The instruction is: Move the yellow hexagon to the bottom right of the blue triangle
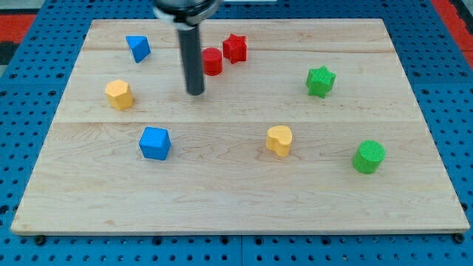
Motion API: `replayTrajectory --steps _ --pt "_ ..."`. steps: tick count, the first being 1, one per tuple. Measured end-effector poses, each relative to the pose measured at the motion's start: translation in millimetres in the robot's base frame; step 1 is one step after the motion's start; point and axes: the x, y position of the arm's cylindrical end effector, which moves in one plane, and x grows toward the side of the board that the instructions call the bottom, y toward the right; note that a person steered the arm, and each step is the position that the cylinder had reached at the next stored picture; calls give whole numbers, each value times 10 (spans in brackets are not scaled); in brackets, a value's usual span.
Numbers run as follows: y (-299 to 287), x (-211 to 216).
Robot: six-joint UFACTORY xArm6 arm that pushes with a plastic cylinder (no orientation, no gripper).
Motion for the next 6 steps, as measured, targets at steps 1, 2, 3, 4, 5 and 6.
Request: replayTrajectory --steps 1,2,3,4,5,6 --pt "-517 241" --pt "-1022 402" --pt "-1338 393" --pt "-1349 255" --pt "-932 148" --pt "-679 -51"
